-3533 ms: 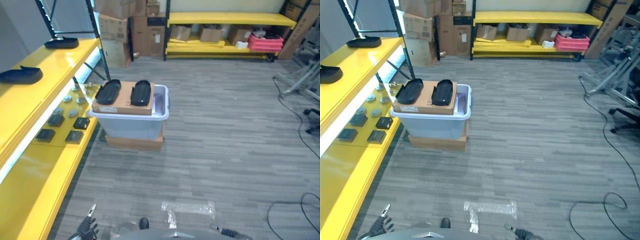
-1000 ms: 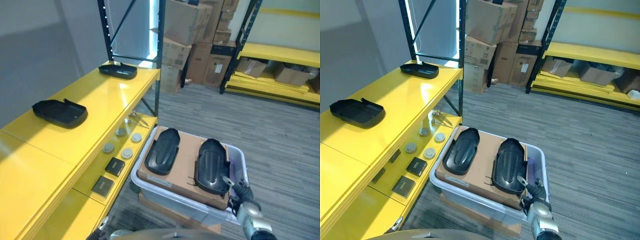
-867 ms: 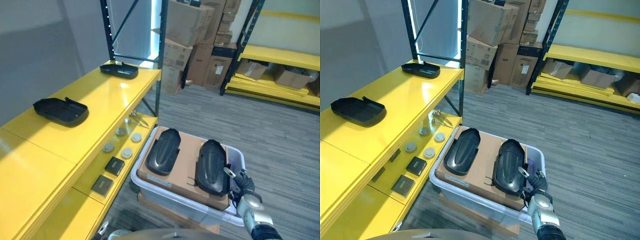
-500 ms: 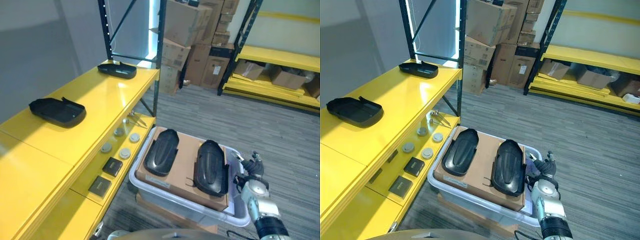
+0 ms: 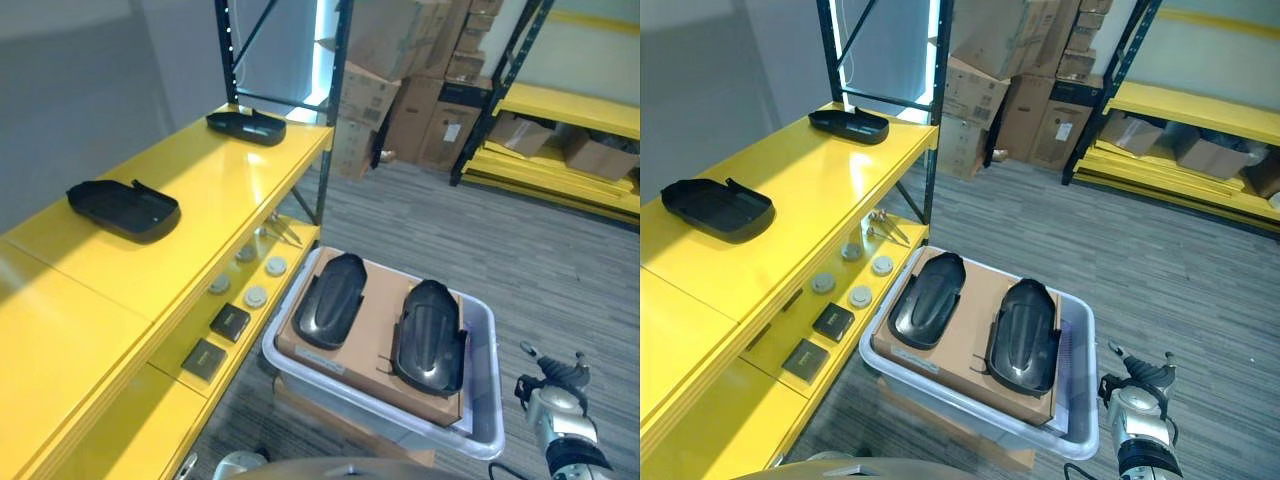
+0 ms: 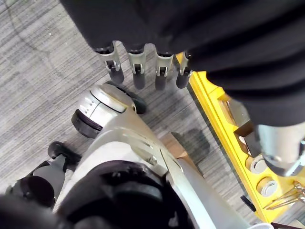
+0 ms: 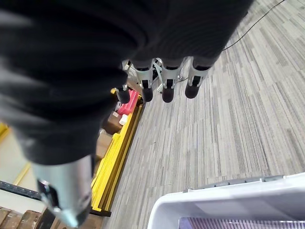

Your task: Move parts from the plastic box to the shelf.

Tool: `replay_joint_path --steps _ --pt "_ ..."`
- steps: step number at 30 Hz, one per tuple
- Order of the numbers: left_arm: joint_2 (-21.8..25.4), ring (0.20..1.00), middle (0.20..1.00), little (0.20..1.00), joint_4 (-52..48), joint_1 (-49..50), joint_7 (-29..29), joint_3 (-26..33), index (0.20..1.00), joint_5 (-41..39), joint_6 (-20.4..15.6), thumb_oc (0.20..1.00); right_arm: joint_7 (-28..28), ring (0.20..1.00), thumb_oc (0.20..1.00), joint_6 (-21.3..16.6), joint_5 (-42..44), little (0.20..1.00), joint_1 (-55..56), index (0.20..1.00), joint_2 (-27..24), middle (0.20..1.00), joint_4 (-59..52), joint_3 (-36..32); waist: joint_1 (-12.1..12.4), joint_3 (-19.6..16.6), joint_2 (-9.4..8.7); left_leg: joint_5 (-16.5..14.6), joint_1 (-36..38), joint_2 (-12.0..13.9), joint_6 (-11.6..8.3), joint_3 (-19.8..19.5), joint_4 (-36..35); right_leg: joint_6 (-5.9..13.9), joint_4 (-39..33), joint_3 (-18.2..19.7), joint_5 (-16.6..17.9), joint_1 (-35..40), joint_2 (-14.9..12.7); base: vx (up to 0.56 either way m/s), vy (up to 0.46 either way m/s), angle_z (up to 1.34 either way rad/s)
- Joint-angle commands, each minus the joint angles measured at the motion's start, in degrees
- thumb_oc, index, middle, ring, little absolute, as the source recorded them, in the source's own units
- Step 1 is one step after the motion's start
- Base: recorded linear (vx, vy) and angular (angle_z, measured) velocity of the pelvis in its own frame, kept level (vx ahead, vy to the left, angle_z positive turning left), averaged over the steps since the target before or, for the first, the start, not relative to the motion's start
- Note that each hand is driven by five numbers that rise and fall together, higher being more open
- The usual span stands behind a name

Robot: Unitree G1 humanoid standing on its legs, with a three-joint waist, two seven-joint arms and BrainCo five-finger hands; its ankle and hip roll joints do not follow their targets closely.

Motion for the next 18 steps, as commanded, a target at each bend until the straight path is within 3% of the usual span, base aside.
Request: replay_joint_path --steps 1,9,18 --pt "0.45 1.000 1.000 1.000 2.27 -3.29 -1.86 -1.50 1.000 1.73 -1.32 1.000 0.12 1.000 1.000 -3.61 1.59 1.000 -5.48 1.000 -6.21 1.000 0.74 -0.79 2.34 1.07 1.35 -4.17 -0.67 -0.23 1.48 -4.91 -0.15 1.88 4.44 -1.62 -2.86 -1.79 1.30 0.01 0.009 0.05" --pt "1.26 1.000 1.000 1.000 1.23 -3.94 -3.50 -3.21 1.000 -0.07 -1.68 1.000 4.42 1.000 1.000 -1.58 1.40 1.000 -7.45 1.000 -6.90 1.000 6.37 2.29 3.71 3.02 1.69 -3.11 -3.60 -0.37 1.48 -5.80 0.01 2.42 4.91 -2.83 -2.39 -3.81 0.79 -0.02 0.019 0.01" --pt "2.73 1.000 1.000 1.000 -0.49 -7.61 -5.46 -6.72 1.000 -3.65 -2.45 1.000 4.54 1.000 1.000 -4.06 4.63 1.000 -13.08 1.000 -7.72 1.000 11.33 7.55 5.34 7.16 2.31 -2.04 -10.14 -1.33 1.68 -7.75 1.48 2.44 5.78 -3.63 -1.98 -8.89 0.78 -0.13 0.000 0.02"
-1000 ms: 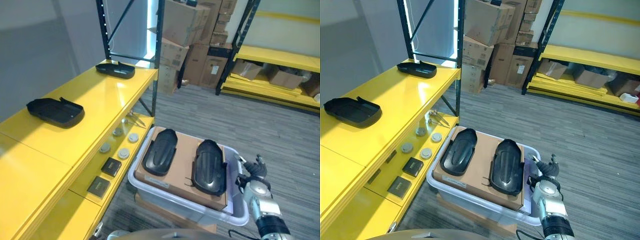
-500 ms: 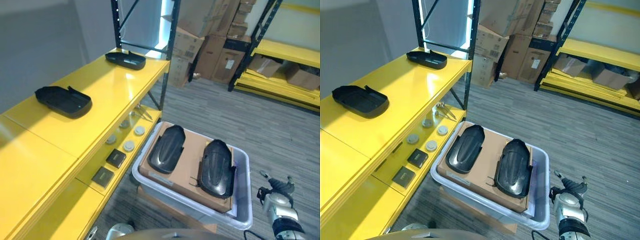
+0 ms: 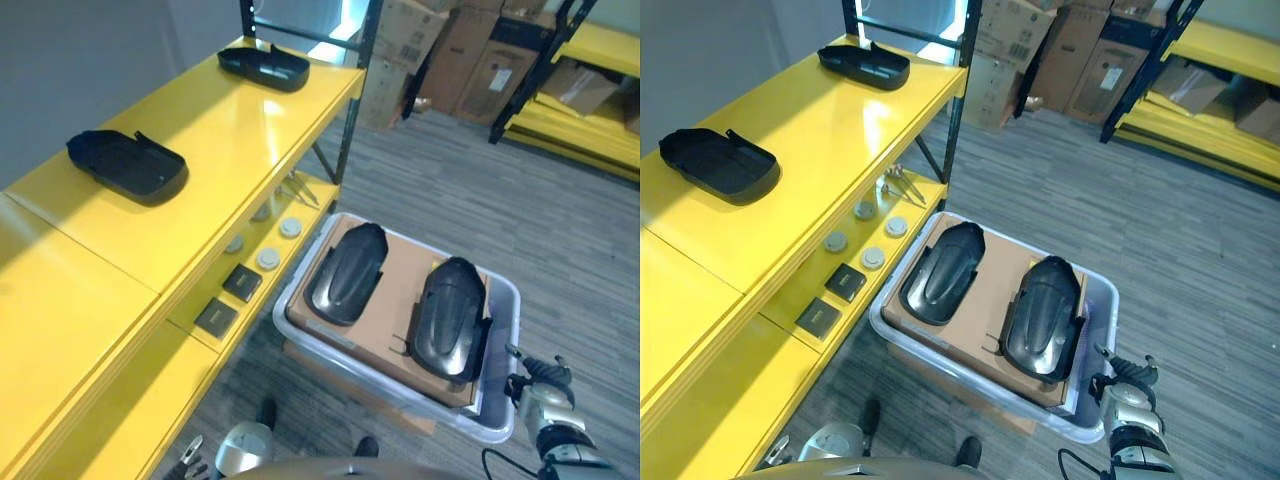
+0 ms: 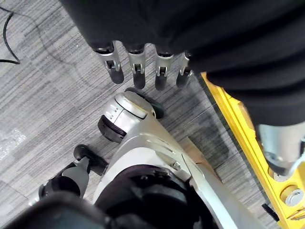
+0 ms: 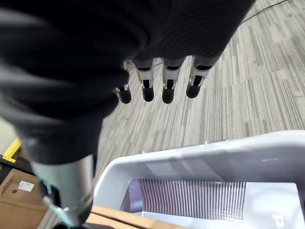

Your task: Move parts from the plastic box to the shelf.

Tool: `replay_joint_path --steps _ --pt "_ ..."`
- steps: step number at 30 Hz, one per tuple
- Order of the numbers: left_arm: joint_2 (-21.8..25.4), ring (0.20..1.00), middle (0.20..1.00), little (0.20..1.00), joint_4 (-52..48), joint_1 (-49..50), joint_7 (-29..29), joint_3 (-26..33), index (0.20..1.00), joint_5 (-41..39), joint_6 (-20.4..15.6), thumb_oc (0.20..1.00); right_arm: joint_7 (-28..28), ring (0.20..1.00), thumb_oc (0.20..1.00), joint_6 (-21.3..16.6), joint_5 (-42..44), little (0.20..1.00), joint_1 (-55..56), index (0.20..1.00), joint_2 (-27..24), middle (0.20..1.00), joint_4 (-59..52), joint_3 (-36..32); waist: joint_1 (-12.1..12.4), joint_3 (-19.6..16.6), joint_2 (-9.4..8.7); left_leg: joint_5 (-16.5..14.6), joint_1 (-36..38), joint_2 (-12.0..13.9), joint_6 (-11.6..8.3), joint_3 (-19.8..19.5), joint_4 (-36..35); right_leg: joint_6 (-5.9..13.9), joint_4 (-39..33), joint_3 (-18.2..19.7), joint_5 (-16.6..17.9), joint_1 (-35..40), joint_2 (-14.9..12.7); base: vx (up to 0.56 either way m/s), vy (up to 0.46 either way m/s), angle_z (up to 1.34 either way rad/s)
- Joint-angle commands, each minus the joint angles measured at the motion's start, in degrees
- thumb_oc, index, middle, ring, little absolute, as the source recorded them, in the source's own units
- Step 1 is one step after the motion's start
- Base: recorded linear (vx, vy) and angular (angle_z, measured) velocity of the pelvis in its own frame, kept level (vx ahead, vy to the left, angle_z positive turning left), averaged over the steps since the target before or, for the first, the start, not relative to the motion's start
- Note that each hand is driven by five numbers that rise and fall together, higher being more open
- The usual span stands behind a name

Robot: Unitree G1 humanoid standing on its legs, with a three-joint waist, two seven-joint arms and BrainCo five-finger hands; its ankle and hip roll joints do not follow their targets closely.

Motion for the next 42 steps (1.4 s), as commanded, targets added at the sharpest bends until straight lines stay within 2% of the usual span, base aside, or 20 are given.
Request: replay_joint_path --steps 1,3,5,13,21,22,23,24,25,42 --pt "1.03 1.000 1.000 1.000 0.31 -3.74 -2.15 -1.42 1.000 -3.41 -1.72 1.000 -0.25 1.000 1.000 -3.57 2.96 1.000 -5.93 1.000 -7.03 1.000 -1.11 3.04 2.18 1.43 1.33 -3.70 -3.90 -1.15 1.23 -6.97 0.51 3.14 5.57 -3.09 -4.21 -3.04 0.80 -0.20 -0.021 -0.01" --pt "1.30 1.000 1.000 1.000 0.33 -4.28 -2.73 -1.61 1.000 -3.88 -2.00 1.000 -0.67 1.000 1.000 -3.64 3.30 1.000 -7.26 1.000 -7.37 1.000 -1.12 3.73 2.25 2.23 1.47 -3.52 -5.15 -1.25 1.21 -7.10 0.86 3.07 5.85 -3.38 -4.20 -4.14 0.83 -0.17 -0.013 -0.01" --pt "1.63 1.000 1.000 1.000 0.40 -5.22 -2.35 -2.49 1.000 -3.16 -4.34 1.000 -1.17 1.000 1.000 -3.41 3.91 1.000 -10.46 1.000 -8.04 1.000 -1.39 5.51 2.24 4.21 1.86 -3.10 -8.72 -1.29 1.04 -7.25 2.69 2.83 7.23 -3.97 -4.16 -7.22 0.61 -0.20 0.002 -0.03" --pt "1.95 1.000 1.000 1.000 -1.09 -6.88 -2.88 -3.78 1.000 -4.92 -8.01 1.000 -0.73 1.000 1.000 -1.68 6.46 1.000 -14.83 1.000 -9.47 1.000 0.36 7.84 2.38 6.96 2.37 -2.66 -14.22 -1.04 0.63 -6.73 5.56 2.62 9.17 -4.91 -3.86 -12.13 -0.09 -0.10 0.000 -0.04" --pt "1.86 1.000 1.000 1.000 -3.31 -8.27 -2.57 -4.51 1.000 -4.52 -8.73 1.000 1.47 1.000 1.000 0.73 6.79 1.000 -14.36 1.000 -8.07 1.000 2.06 8.20 2.15 8.65 1.95 -2.88 -15.49 -0.14 0.22 -5.16 6.36 2.77 9.75 -5.61 -3.68 -13.35 -0.75 -0.04 -0.016 -0.05" --pt "1.83 1.000 1.000 1.000 -3.47 -8.57 -2.44 -4.68 1.000 -4.51 -8.75 1.000 2.00 0.956 0.956 0.93 6.88 0.956 -14.29 0.956 -7.78 0.956 2.51 8.38 2.06 8.80 1.90 -2.92 -15.62 0.01 0.18 -4.90 6.49 2.79 9.82 -5.62 -3.64 -13.50 -0.82 -0.03 -0.014 -0.13" --pt "1.83 1.000 1.000 1.000 -3.62 -8.86 -2.39 -4.89 1.000 -4.47 -8.70 1.000 2.78 0.545 0.545 1.29 6.75 0.545 -14.25 0.545 -7.66 0.545 3.03 8.56 1.98 8.97 1.87 -2.95 -15.73 0.13 0.12 -4.67 6.64 2.81 9.88 -5.71 -3.62 -13.57 -0.93 -0.02 -0.009 -0.14" --pt "1.84 1.000 1.000 1.000 -3.63 -8.95 -2.35 -4.93 1.000 -4.53 -8.71 1.000 3.02 0.338 0.338 1.38 6.80 0.338 -14.24 0.338 -7.59 0.338 3.20 8.68 1.94 9.00 1.85 -2.96 -15.72 0.18 0.10 -4.55 6.64 2.80 9.87 -5.72 -3.61 -13.56 -0.93 -0.02 -0.007 -0.08" --pt "1.89 1.000 1.000 1.000 -3.66 -9.28 -2.35 -4.95 1.000 -4.60 -8.66 1.000 3.63 0.200 0.200 1.45 6.92 0.200 -14.30 0.200 -7.42 0.200 3.56 8.91 1.85 9.10 1.75 -2.95 -15.80 0.36 0.04 -4.20 6.69 2.79 9.81 -5.80 -3.60 -13.55 -0.96 -0.02 -0.005 -0.06" --pt "2.37 1.000 1.000 1.000 -5.76 -10.47 -3.17 -5.42 1.000 -6.13 -9.91 1.000 4.49 0.200 0.200 1.32 8.60 0.200 -14.74 0.200 -6.12 0.200 -0.06 9.63 0.82 9.42 0.88 -3.33 -16.15 2.41 -0.53 -1.10 7.68 2.70 10.19 -7.02 -3.78 -13.33 -1.59 -0.02 -0.014 -0.07"
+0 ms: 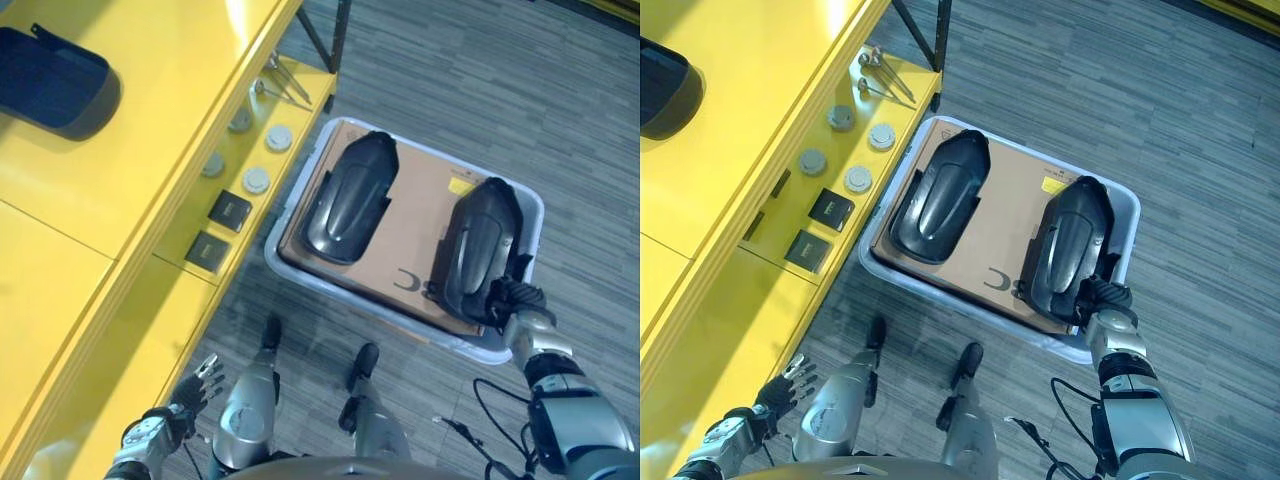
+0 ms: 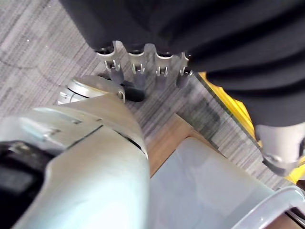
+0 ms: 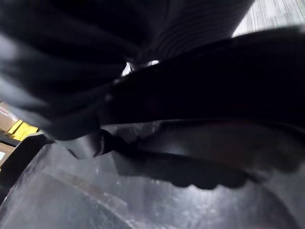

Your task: Move parts from the plastic box to the shelf.

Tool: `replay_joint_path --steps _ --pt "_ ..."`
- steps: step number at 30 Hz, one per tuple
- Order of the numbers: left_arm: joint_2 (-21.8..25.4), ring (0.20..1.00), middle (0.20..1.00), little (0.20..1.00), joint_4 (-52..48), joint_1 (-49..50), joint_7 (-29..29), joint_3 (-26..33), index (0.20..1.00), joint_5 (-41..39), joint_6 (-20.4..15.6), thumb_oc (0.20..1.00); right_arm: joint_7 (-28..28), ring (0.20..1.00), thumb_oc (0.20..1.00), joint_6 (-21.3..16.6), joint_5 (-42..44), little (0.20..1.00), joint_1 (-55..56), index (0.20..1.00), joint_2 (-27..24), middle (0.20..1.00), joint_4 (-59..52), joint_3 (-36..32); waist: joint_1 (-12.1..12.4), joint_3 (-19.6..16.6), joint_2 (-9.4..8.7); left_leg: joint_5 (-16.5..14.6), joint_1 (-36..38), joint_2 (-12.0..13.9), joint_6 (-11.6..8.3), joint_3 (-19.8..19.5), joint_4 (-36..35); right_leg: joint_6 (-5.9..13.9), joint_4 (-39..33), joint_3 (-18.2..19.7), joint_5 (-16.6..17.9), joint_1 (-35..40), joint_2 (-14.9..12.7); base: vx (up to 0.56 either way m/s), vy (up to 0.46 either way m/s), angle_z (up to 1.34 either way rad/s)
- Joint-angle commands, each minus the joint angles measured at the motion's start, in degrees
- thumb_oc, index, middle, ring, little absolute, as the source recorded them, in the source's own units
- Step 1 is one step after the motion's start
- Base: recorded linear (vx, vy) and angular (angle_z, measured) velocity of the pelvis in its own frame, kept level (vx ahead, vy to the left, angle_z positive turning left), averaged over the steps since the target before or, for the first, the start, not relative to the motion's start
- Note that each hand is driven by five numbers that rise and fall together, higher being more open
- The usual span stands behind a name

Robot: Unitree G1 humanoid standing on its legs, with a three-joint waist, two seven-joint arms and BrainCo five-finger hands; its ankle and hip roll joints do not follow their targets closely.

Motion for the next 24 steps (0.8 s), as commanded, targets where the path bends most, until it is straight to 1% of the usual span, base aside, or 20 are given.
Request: replay_joint_path --steps 1,4,5,7,10,12,13,14,15,16,18,19,20,21,22,24 --pt "-0.13 1.000 1.000 1.000 0.41 0.84 -1.63 -0.92 1.000 -3.62 -1.35 1.000 -0.87 0.200 0.200 -1.61 2.06 0.200 0.50 0.200 -3.17 0.200 -0.60 3.24 1.12 -1.77 1.95 -3.17 -4.99 0.67 -0.17 -4.81 2.15 4.72 7.72 -7.11 -7.30 -0.66 -1.99 -0.01 -0.017 -0.06" --pt "-0.50 1.000 1.000 1.000 -1.79 0.99 -3.91 0.17 1.000 -7.15 -1.37 1.000 -1.57 0.200 0.200 -3.89 2.95 0.200 0.97 0.200 -2.59 0.200 -3.04 2.79 0.90 -2.33 1.69 -3.44 -3.96 0.88 -0.35 -4.54 2.15 4.69 7.32 -7.34 -7.40 0.64 -1.86 0.02 -0.037 -0.04" --pt "-0.54 1.000 1.000 1.000 -4.10 1.14 -5.70 1.13 1.000 -8.33 -1.67 1.000 -2.03 0.200 0.200 -4.86 2.42 0.200 1.56 0.200 -1.97 0.200 -5.71 2.09 0.68 -3.04 1.45 -3.72 -2.59 1.07 -0.41 -4.32 1.84 4.68 6.98 -7.46 -7.51 1.91 -1.72 0.07 -0.060 -0.02" --pt "-0.60 1.000 1.000 1.000 -7.87 1.28 -7.48 1.67 1.000 -8.97 -1.84 1.000 -2.17 0.200 0.200 -4.76 1.50 0.200 2.27 0.200 -1.56 0.200 -9.33 1.30 0.40 -3.99 1.14 -3.95 -1.00 1.27 -0.51 -3.96 1.37 4.69 6.33 -7.60 -7.52 3.47 -1.60 0.06 -0.045 -0.05" --pt "0.33 1.000 1.000 1.000 -16.53 1.21 -7.12 1.31 1.000 -9.93 -0.47 1.000 -1.73 0.200 0.200 -4.16 0.13 0.200 3.30 0.200 -1.59 0.200 -14.69 0.12 -0.07 -5.56 1.07 -4.11 1.41 1.38 -0.60 -3.48 0.34 4.78 5.41 -7.46 -7.58 5.61 -1.37 0.07 -0.008 -0.08" --pt "1.60 1.000 1.000 1.000 -23.67 0.59 -5.12 1.59 1.000 -10.04 1.45 1.000 -1.50 0.200 0.200 -2.95 -0.84 0.200 4.18 0.200 -1.58 0.200 -18.57 -0.68 -0.44 -6.92 1.25 -4.14 3.35 1.34 -0.65 -3.08 -0.64 4.88 4.57 -7.27 -7.65 7.34 -1.26 0.08 0.023 -0.11" --pt "2.50 1.000 1.000 1.000 -28.83 -0.02 -4.21 1.71 1.000 -10.97 2.20 1.000 -1.15 0.200 0.200 -2.52 -1.36 0.200 5.08 0.200 -1.62 0.200 -21.29 -1.20 -0.77 -8.08 1.40 -3.97 4.67 1.23 -0.64 -2.82 -1.52 4.94 3.81 -7.03 -7.54 8.45 -1.11 0.11 0.035 -0.09" --pt "3.71 1.000 1.000 1.000 -36.31 -1.24 -1.41 2.62 1.000 -11.42 6.29 1.000 -1.14 0.200 0.200 -1.69 -2.30 0.200 5.98 0.200 -1.46 0.200 -23.97 -1.63 -0.99 -8.97 1.73 -4.23 6.21 1.16 -0.60 -2.71 -1.95 5.07 3.46 -6.66 -7.68 9.73 -1.11 0.09 0.029 -0.05" --pt "4.10 1.000 1.000 1.000 -38.18 -1.74 -1.54 2.75 1.000 -11.16 6.59 1.000 -0.97 0.200 0.200 -1.86 -2.57 0.200 6.24 0.200 -1.45 0.200 -24.70 -1.65 -1.15 -9.52 1.76 -4.05 6.38 1.09 -0.54 -2.69 -2.17 5.10 3.23 -6.59 -7.49 9.83 -1.11 0.09 0.024 -0.05" --pt "4.66 1.000 1.000 1.000 -41.39 -2.47 -0.23 2.83 1.000 -11.65 8.40 1.000 -0.72 0.200 0.200 -1.24 -2.95 0.200 6.76 0.200 -1.37 0.200 -26.08 -1.78 -1.29 -10.05 2.00 -4.21 7.25 1.14 -0.56 -2.54 -2.31 5.17 3.13 -6.40 -7.65 10.64 -1.08 0.07 0.031 -0.10" --pt "5.47 1.000 1.000 1.000 -47.25 -4.85 1.85 2.99 1.000 -12.60 12.55 1.000 -0.05 0.200 0.200 -0.11 -4.05 0.200 7.10 0.200 -1.09 0.200 -28.27 -1.46 -1.71 -11.61 2.50 -4.12 8.63 1.00 -0.41 -2.44 -2.80 5.25 2.69 -5.93 -7.60 11.81 -1.10 0.10 0.062 -0.11" --pt "5.76 1.000 1.000 1.000 -51.19 -7.25 3.59 2.52 1.000 -12.95 15.60 1.000 -0.13 0.200 0.200 0.63 -4.19 0.200 6.79 0.200 -0.65 0.200 -29.76 -0.72 -2.10 -12.97 3.07 -4.15 9.55 0.88 -0.26 -2.42 -3.11 5.33 2.53 -5.46 -7.74 12.54 -1.14 0.09 0.084 -0.09" --pt "5.72 1.000 1.000 1.000 -52.42 -8.96 4.84 1.84 1.000 -13.35 17.30 1.000 0.28 0.200 0.200 1.06 -4.51 0.200 6.53 0.200 -0.30 0.200 -30.38 -0.06 -2.39 -13.65 3.44 -4.18 10.19 0.76 -0.16 -2.44 -3.32 5.40 2.46 -5.11 -7.84 13.00 -1.15 0.06 0.067 -0.10" --pt "5.71 1.000 1.000 1.000 -52.56 -9.30 4.90 1.68 1.000 -13.46 17.57 1.000 0.42 0.200 0.200 1.10 -4.67 0.200 6.47 0.200 -0.23 0.200 -30.48 0.04 -2.42 -13.71 3.50 -4.18 10.34 0.73 -0.13 -2.44 -3.39 5.42 2.44 -5.04 -7.86 13.12 -1.15 0.03 0.051 -0.10" --pt "5.55 1.000 1.000 1.000 -53.15 -11.07 5.64 0.81 1.000 -14.03 19.25 1.000 1.38 0.200 0.200 1.58 -5.98 0.200 5.97 0.200 0.05 0.200 -31.02 1.01 -2.73 -14.34 3.80 -4.18 10.91 0.63 0.00 -2.41 -3.55 5.46 2.39 -4.78 -7.91 13.55 -1.18 0.03 0.045 -0.07" --pt "4.49 1.000 1.000 1.000 -51.41 -16.21 8.58 -1.98 1.000 -13.56 21.97 1.000 3.23 0.200 0.200 2.33 -7.23 0.200 4.02 0.200 1.09 0.200 -31.23 4.16 -3.73 -15.58 4.42 -4.16 12.28 0.39 0.22 -2.22 -4.00 5.56 2.17 -3.98 -8.03 14.53 -1.24 0.05 0.073 -0.06"
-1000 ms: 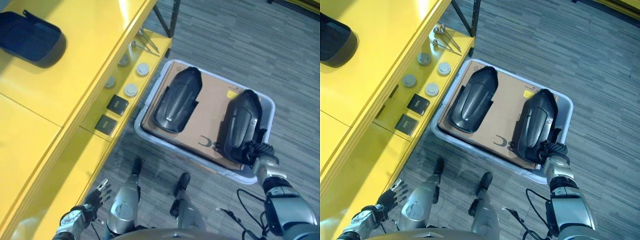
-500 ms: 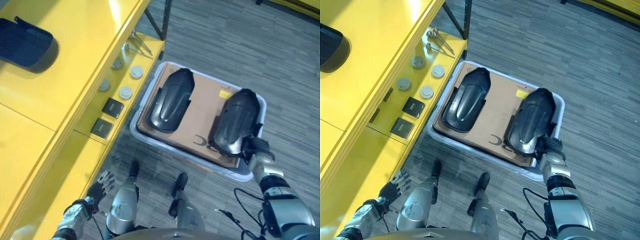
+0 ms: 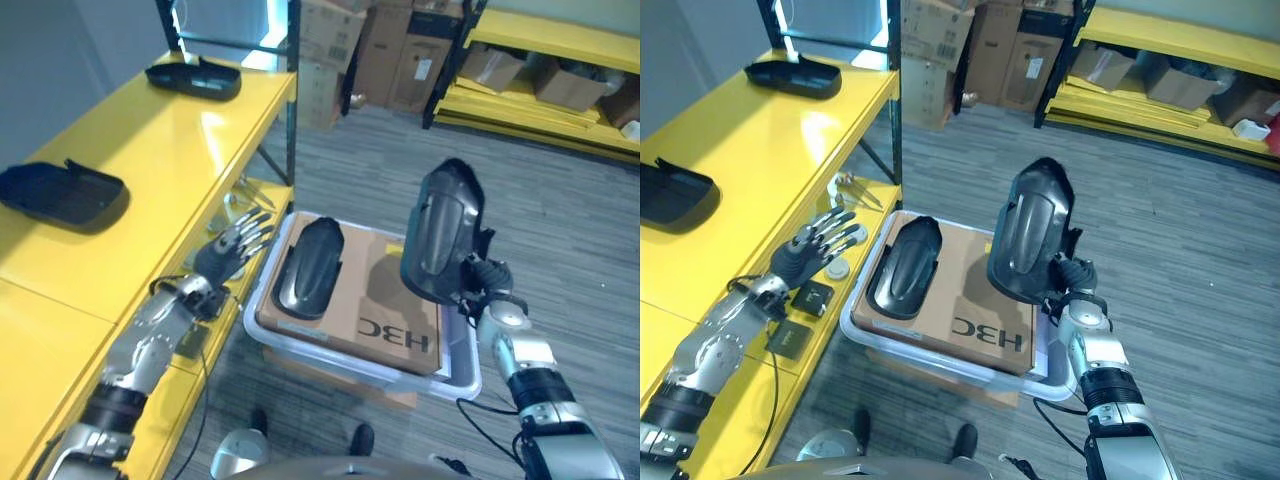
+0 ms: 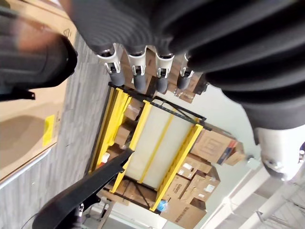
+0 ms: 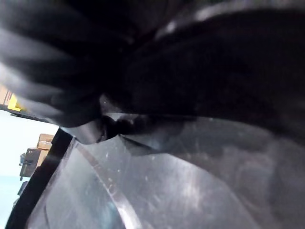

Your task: Move parts from the plastic box to the shelf.

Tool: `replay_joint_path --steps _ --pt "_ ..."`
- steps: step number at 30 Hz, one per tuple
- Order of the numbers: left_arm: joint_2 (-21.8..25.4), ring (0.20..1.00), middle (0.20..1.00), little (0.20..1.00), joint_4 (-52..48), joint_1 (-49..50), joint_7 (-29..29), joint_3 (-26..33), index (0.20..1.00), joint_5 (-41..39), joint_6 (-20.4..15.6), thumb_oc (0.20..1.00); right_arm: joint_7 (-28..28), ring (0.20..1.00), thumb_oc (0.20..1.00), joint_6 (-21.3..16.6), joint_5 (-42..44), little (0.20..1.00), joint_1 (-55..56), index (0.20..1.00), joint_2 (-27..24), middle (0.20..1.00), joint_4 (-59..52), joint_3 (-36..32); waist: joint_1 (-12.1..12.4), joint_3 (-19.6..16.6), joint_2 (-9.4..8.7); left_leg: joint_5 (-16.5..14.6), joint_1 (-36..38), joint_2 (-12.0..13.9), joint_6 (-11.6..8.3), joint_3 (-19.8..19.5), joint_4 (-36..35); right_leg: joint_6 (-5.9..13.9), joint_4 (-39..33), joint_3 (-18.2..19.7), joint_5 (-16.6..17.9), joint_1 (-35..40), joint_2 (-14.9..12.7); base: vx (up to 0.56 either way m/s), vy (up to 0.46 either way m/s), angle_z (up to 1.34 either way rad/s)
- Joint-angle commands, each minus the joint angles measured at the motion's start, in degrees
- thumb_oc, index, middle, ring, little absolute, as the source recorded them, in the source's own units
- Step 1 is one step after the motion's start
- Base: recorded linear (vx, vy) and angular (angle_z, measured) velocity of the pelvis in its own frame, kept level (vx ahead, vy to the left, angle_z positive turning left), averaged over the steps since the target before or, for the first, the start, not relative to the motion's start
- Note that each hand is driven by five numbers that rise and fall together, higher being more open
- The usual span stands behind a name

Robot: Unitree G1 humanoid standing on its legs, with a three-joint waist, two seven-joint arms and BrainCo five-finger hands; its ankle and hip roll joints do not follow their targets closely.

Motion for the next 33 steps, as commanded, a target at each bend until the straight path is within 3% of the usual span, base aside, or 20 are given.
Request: replay_joint_path --steps 1,6,11,18,26,33 --pt "-3.02 1.000 1.000 1.000 5.74 -5.35 3.87 -4.36 1.000 -1.17 3.41 1.000 3.27 0.200 0.200 -1.25 -2.91 0.200 -6.50 0.200 -2.54 0.200 -2.33 1.81 0.36 -1.73 2.38 -2.80 -3.21 0.57 0.42 -5.53 1.31 5.51 4.33 -4.01 -7.71 2.12 -1.45 0.04 0.055 -0.06" --pt "-6.57 1.000 1.000 1.000 12.53 -12.01 8.01 -10.86 1.000 0.75 5.57 1.000 4.18 0.200 0.200 -0.98 -2.76 0.200 -9.76 0.200 0.13 0.200 -1.44 6.86 -1.13 -3.11 2.48 -3.11 -1.65 0.57 0.61 -4.97 1.24 5.39 4.18 -2.83 -8.06 3.25 -1.22 0.05 0.014 -0.10" --pt "-12.10 1.000 1.000 1.000 18.62 -17.62 17.24 -17.10 1.000 4.24 9.34 1.000 3.61 0.200 0.200 -1.00 -3.22 0.200 -14.02 0.200 4.70 0.200 -0.01 12.88 -2.44 -4.31 2.36 -3.44 -0.18 0.82 0.59 -4.14 1.13 5.40 3.96 -2.00 -8.39 4.31 -0.87 0.05 -0.016 -0.13" --pt "-13.39 1.000 1.000 1.000 27.33 -21.86 26.52 -17.26 1.000 13.96 9.18 1.000 3.05 0.200 0.200 1.42 -3.12 0.200 -17.72 0.200 6.05 0.200 0.42 16.70 -2.43 -5.03 2.16 -3.54 0.60 0.94 0.08 -4.36 1.07 5.72 3.26 -1.91 -8.39 5.32 -0.84 0.01 -0.007 -0.02" --pt "-12.83 1.000 1.000 1.000 30.96 -23.98 18.29 -14.31 1.000 12.54 5.25 1.000 4.80 0.200 0.200 3.45 -4.08 0.200 -18.37 0.200 7.24 0.200 1.59 17.92 -2.26 -5.51 2.46 -3.59 1.20 1.04 -0.44 -4.20 0.92 5.70 2.72 -2.62 -8.26 6.08 -1.03 0.01 0.000 0.00" --pt "-14.71 1.000 1.000 1.000 25.72 -25.08 19.38 -17.23 1.000 9.80 6.30 1.000 6.18 0.200 0.200 2.37 -5.18 0.200 -18.12 0.200 9.22 0.200 4.52 19.78 -2.10 -5.69 2.46 -3.66 1.28 0.78 -0.47 -4.42 0.69 5.85 2.71 -3.38 -8.19 6.30 -1.24 0.00 0.000 0.00"
